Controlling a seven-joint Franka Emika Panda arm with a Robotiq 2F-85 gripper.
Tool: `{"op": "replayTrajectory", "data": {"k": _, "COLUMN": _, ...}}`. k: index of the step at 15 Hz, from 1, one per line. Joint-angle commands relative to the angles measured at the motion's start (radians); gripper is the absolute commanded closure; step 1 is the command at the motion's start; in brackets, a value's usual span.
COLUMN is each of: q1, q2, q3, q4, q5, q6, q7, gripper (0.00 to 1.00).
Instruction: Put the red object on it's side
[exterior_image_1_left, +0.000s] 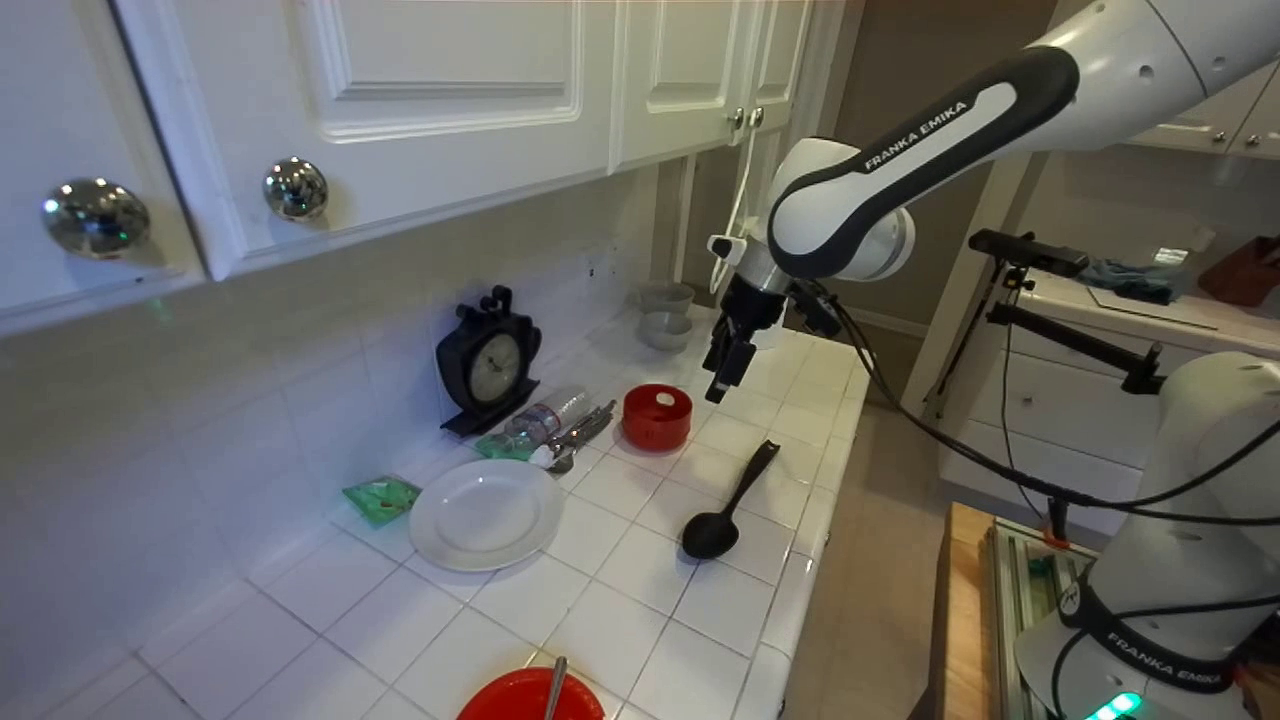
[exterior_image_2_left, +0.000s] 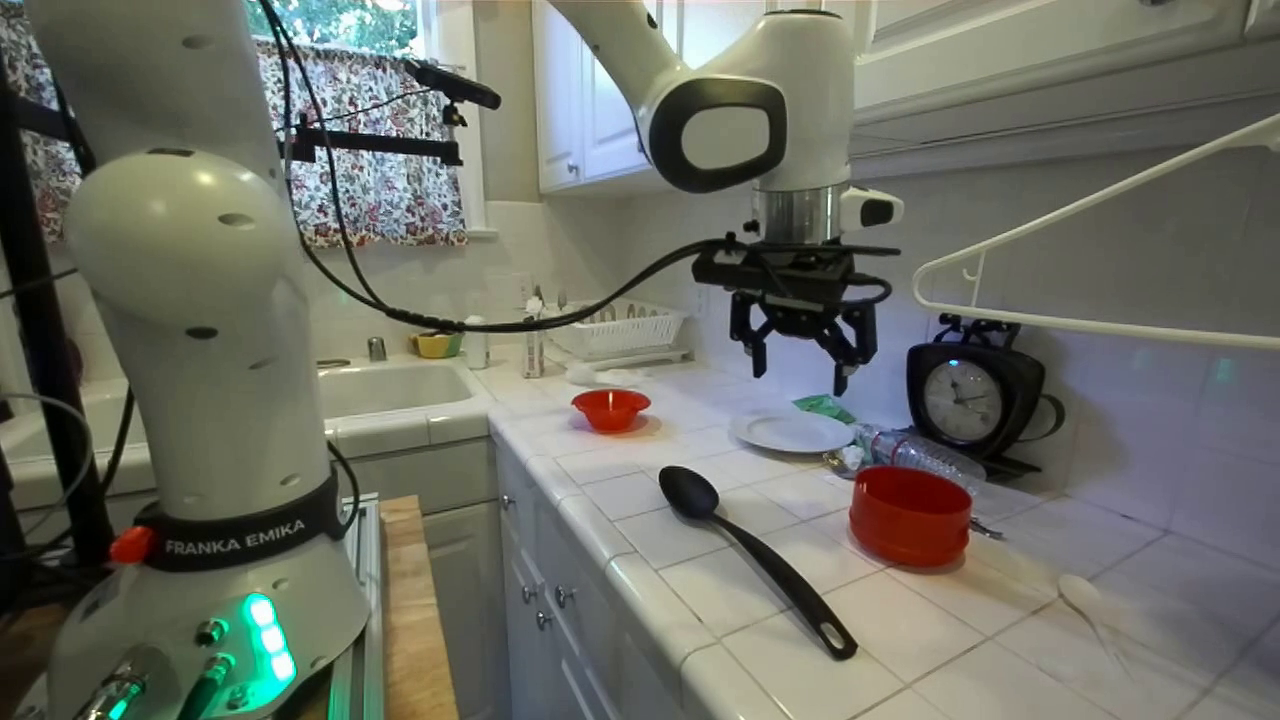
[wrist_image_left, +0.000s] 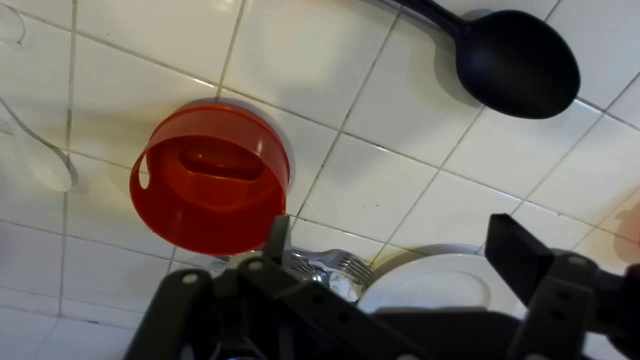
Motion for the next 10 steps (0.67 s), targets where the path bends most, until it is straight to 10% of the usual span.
{"op": "replayTrajectory", "data": {"k": 1, "q1": -0.081, "q2": 0.131, "q3": 0.066, "q4": 0.088, "q5": -0.110, "q6": 0.016, "q7": 0.011, "gripper": 0.00}}
{"op": "replayTrajectory", "data": {"k": 10, "q1": -0.136, "q2": 0.270, "q3": 0.133, "q4": 0.150, "q5": -0.448, "q6": 0.095, "q7": 0.207, "gripper": 0.00}}
